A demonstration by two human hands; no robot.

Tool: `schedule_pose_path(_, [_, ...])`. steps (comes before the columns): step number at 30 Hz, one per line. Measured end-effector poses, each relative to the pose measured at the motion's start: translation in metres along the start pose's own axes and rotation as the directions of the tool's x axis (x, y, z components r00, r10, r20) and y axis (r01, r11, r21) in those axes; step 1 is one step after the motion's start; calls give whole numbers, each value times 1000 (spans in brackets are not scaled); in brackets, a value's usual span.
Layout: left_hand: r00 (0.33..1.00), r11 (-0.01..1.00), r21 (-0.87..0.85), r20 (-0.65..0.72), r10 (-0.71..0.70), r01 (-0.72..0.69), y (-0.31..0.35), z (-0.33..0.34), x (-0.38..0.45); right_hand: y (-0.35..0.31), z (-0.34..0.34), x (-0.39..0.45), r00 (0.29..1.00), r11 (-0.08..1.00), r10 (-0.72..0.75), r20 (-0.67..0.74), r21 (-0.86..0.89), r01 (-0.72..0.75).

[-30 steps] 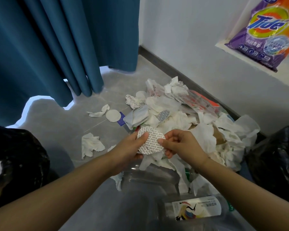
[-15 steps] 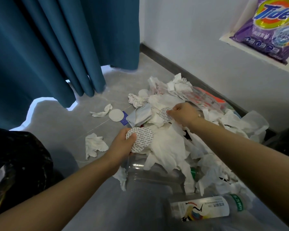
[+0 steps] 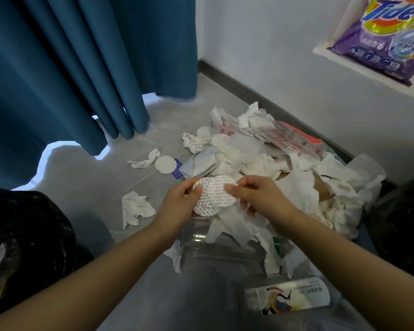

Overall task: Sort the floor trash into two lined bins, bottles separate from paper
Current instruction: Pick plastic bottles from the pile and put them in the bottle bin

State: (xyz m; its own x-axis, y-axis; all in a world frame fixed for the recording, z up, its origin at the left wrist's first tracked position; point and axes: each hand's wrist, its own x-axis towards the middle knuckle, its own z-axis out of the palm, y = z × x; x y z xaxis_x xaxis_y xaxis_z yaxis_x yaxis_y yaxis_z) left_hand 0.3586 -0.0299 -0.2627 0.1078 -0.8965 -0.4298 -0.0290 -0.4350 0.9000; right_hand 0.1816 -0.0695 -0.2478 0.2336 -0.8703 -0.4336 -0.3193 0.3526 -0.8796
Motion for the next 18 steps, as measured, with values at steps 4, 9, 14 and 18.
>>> schedule_pose_path(4, [998,993,-122,68,4,4,3,5,-2,11,9,4,996,985,85,-16,154,-82])
schedule_pose_path(9, [986,981,-181,160,-47,76,3,8,1,10,10,7,991,967,106,81,225,-122])
schedule_pose_path(14, [994,998,-18,97,-54,56,19,-5,14,11,8,12,995,945,92,48,310,-103])
schedule_pose_path(18, [963,975,220,-266,39,21,16,-41,70,11,11,17,998,963,57,14,263,-59])
